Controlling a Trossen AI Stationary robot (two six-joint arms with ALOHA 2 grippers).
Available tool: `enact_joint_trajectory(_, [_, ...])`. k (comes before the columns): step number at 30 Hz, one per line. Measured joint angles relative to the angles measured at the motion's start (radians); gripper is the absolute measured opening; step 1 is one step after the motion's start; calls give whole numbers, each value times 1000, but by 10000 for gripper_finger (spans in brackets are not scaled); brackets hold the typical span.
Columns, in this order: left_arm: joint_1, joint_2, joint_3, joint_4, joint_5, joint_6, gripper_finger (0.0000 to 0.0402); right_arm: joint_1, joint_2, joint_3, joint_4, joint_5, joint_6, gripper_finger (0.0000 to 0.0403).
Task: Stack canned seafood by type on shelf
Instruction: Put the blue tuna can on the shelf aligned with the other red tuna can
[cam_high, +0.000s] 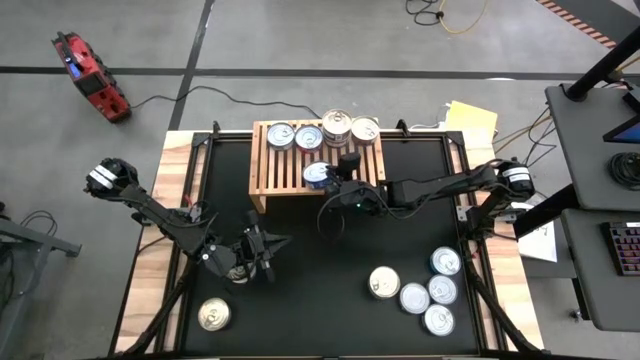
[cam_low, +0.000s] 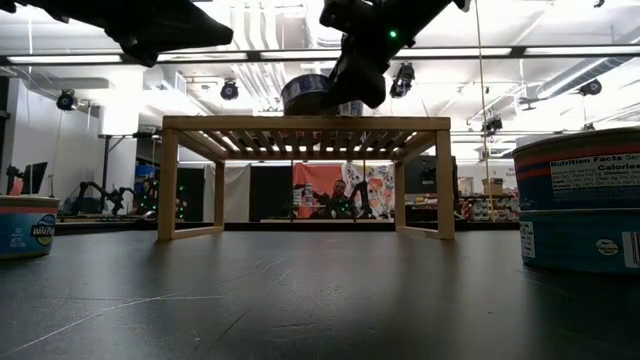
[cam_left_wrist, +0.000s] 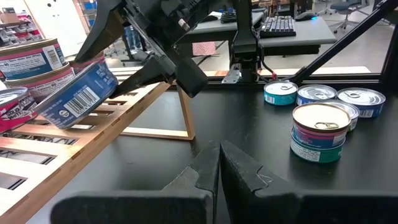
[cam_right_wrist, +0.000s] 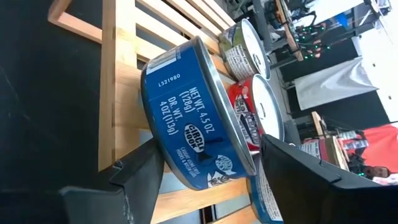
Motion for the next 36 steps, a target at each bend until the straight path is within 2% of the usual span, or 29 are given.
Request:
enact_joint_trajectory(6, [0, 0, 0, 0, 0, -6, 0, 0, 0, 0, -6, -52, 52, 278])
enact_joint_trajectory(19, [0, 0, 0, 0, 0, -22, 0, -14, 0, 0, 12, -45, 163, 318])
enact_joint_trajectory(28, [0, 0, 0, 0, 0, -31, 0, -11, 0, 0, 11, -77, 194, 342])
enact_joint_trajectory(36, [0, 0, 0, 0, 0, -33, 0, -14, 0, 0, 18, -68, 229, 349])
